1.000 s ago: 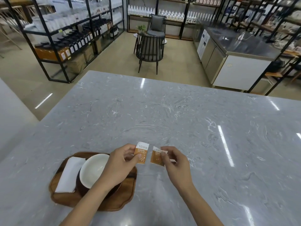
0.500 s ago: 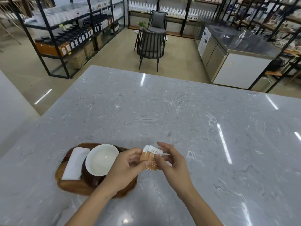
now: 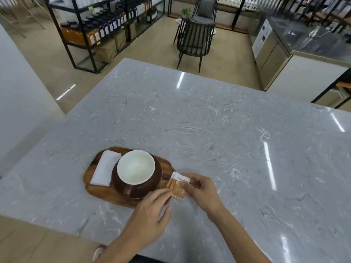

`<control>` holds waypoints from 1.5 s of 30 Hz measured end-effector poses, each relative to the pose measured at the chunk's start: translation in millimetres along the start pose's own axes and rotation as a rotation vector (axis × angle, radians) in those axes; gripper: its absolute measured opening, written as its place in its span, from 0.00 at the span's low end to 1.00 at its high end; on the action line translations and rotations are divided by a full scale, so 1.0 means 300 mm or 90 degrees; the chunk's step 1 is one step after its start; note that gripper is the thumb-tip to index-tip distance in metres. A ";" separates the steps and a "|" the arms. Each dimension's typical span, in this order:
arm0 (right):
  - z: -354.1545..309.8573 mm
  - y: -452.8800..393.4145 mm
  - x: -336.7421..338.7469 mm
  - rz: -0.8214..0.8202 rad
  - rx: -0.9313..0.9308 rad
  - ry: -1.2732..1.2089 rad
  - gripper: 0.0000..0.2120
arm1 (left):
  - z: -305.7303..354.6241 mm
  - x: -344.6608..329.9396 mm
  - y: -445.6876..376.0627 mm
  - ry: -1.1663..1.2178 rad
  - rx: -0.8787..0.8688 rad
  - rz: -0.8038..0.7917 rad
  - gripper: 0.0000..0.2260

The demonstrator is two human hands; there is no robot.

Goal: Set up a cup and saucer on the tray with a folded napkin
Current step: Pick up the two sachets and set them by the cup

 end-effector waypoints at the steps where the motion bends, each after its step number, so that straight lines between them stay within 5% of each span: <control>1: 0.001 -0.011 -0.010 -0.011 -0.005 0.016 0.08 | -0.006 -0.004 0.018 -0.015 0.003 -0.019 0.21; 22: 0.040 -0.090 -0.079 0.091 0.075 0.176 0.10 | -0.016 -0.033 0.069 -0.146 -0.001 -0.050 0.25; 45: 0.064 -0.057 -0.095 0.110 0.102 0.117 0.08 | 0.018 0.001 0.056 -0.170 0.022 -0.035 0.23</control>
Point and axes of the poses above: each hand's wrist, its own y-axis away from the middle knuckle, its own x-axis out of the back of the hand, z = x × y, the point moved 3 cm from there along -y, towards the middle knuckle, and after that the axes turned 14 degrees about -x, right-handed, at the moved point
